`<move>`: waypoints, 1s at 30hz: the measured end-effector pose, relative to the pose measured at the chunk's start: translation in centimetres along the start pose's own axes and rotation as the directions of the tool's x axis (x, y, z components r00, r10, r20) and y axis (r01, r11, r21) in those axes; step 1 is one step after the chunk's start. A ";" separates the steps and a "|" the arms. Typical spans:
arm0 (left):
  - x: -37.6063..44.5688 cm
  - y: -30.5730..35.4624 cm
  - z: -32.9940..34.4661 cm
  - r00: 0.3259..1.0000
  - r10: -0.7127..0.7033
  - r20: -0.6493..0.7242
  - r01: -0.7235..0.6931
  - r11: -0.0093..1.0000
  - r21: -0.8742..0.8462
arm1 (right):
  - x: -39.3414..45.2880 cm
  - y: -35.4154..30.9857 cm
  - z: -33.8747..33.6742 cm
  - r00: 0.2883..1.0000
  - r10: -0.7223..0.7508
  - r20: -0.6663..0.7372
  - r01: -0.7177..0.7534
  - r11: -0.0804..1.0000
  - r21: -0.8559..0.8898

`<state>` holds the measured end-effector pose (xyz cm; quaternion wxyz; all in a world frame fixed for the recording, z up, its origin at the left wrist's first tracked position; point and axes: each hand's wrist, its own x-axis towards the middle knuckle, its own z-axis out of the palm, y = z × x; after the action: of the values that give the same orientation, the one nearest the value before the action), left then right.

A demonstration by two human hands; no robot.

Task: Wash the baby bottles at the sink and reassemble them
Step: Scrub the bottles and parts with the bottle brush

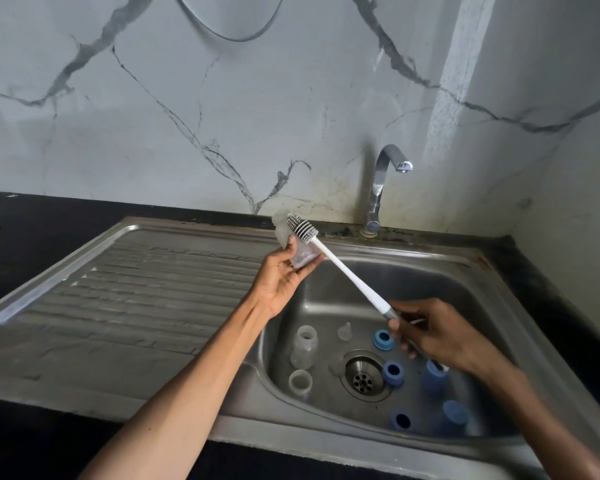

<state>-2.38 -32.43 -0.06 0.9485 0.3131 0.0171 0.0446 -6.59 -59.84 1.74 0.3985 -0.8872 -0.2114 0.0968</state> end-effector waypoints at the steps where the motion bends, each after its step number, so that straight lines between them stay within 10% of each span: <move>1: 0.0 0.0 0.1 1.000 -0.003 0.016 0.003 1.000 -0.008 | 0.0 -0.1 0.2 1.000 -0.019 0.004 0.019 1.000 0.017; 7: 0.4 1.1 -1.0 0.998 0.059 -0.031 -0.058 0.998 0.023 | -0.7 0.0 -2.2 0.975 0.029 0.218 -0.028 1.000 -0.007; 30: -0.1 0.6 -0.8 0.987 -0.036 0.159 0.014 0.991 0.135 | -0.7 -0.2 -1.9 0.988 -0.047 0.145 0.047 0.999 0.006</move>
<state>-2.56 -31.47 -0.28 0.9243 0.3780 -0.0529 0.0060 -6.67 -61.30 3.09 0.3851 -0.8722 -0.2605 0.1521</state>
